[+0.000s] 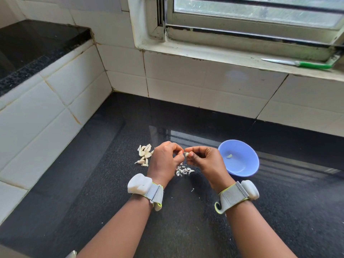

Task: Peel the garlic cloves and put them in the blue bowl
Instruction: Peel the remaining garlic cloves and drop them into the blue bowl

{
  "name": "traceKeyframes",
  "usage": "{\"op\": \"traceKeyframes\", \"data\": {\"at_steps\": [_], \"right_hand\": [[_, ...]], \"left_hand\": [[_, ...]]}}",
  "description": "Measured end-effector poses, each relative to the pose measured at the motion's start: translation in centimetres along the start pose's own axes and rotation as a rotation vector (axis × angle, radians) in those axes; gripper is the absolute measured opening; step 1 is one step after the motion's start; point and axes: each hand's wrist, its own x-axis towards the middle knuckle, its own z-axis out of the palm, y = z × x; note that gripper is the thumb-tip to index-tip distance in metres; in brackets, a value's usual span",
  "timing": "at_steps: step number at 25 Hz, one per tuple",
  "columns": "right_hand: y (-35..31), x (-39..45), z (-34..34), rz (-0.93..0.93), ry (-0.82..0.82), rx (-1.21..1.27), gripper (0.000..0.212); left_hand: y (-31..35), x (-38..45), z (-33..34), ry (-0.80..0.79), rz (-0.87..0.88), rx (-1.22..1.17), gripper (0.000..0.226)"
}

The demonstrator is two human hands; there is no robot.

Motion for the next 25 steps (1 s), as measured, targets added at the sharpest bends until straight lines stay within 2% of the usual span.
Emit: {"op": "traceKeyframes", "data": {"at_steps": [8,11,14,16,22,25], "right_hand": [[0.1,-0.1,0.0,-0.003,0.024,0.023,0.017],[0.0,-0.1,0.0,-0.004,0.077,0.083,0.016],[0.0,-0.1,-0.1,0.032,0.118,0.196,0.013],[-0.1,-0.1,-0.2,0.061,0.123,0.272,0.01],[-0.6,-0.5,-0.6,0.091,0.129,0.308,0.009],[-0.6,-0.6,-0.7,0.095,0.118,0.279,0.009]], "left_hand": [[-0.1,0.2,-0.1,0.012,-0.031,-0.065,0.005],[-0.8,0.1,0.2,-0.035,-0.036,0.007,0.006],[-1.1,-0.1,0.7,-0.123,-0.058,0.15,0.018],[-1.1,-0.2,0.9,-0.126,-0.067,0.186,0.022],[0.3,0.1,0.4,-0.026,-0.087,0.031,0.008],[0.5,0.2,0.6,-0.003,0.022,-0.08,0.02]]}}
